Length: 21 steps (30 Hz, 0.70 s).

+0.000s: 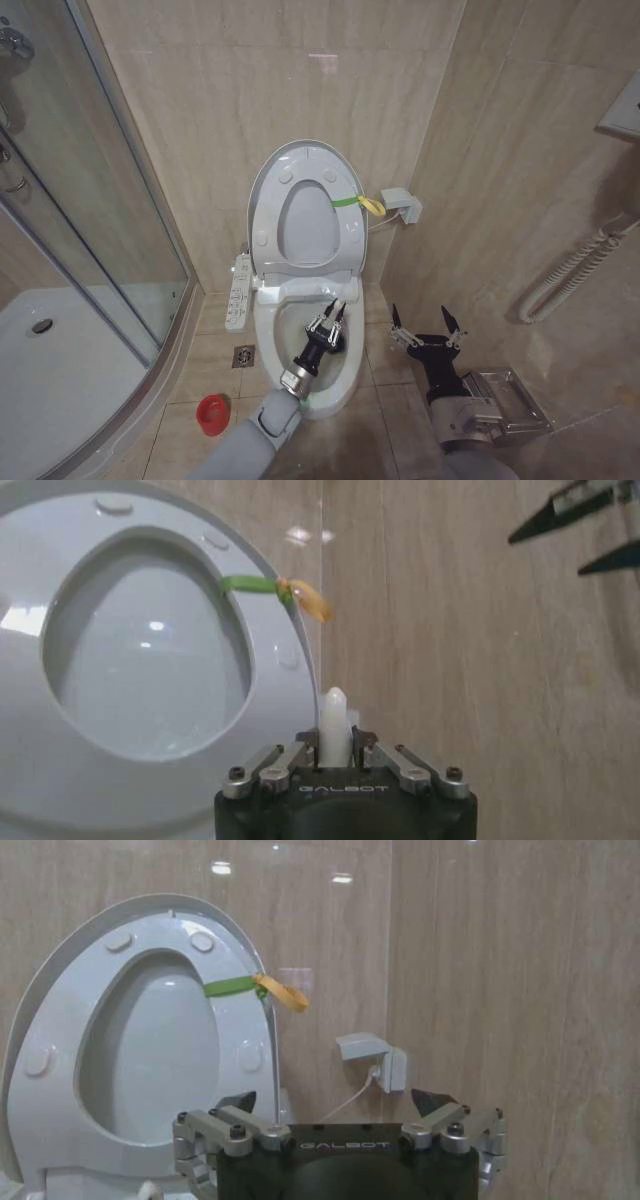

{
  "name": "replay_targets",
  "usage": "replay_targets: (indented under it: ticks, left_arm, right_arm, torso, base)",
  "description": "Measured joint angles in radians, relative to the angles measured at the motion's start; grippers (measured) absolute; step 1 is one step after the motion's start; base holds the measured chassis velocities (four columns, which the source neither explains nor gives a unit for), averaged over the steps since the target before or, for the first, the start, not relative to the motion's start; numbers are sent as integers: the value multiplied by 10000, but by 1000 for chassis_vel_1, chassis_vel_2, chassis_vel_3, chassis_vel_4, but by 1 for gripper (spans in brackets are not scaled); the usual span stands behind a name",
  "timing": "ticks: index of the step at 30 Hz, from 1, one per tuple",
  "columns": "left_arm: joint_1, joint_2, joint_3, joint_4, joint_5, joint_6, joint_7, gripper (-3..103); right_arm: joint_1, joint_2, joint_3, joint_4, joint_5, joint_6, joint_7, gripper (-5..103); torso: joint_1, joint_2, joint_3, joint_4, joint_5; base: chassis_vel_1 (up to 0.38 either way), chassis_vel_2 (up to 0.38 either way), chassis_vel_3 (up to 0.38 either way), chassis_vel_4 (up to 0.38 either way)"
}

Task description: Open the toilet lid, clean the toilet bowl with a toilet brush, close the toilet lid, and flush.

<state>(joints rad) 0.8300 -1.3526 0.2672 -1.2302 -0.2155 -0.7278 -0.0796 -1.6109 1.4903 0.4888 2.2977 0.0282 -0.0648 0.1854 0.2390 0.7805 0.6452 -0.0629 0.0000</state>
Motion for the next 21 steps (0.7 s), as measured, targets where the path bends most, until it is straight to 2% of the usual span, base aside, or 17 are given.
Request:
replay_targets:
  ticks: [8, 13, 21]
  left_arm:
    - [-151, 44, -312, 715, 120, -101, 28, 22]
    - [-286, 106, -512, 338, 135, -55, -29, 22]
    - [-111, -267, -41, -282, 255, 59, -94, 22]
  right_arm:
    - [0, 0, 0, 0, 0, 0, 0, 100]
    - [0, 0, 0, 0, 0, 0, 0, 100]
    - [0, 0, 0, 0, 0, 0, 0, 100]
  torso:
    - [0, 0, 0, 0, 0]
    - [0, 0, 0, 0, 0]
    - [0, 0, 0, -1, 1]
  base:
    - [0, 0, 0, 0]
    - [0, 0, 0, 0]
    - [0, 0, 0, 0]
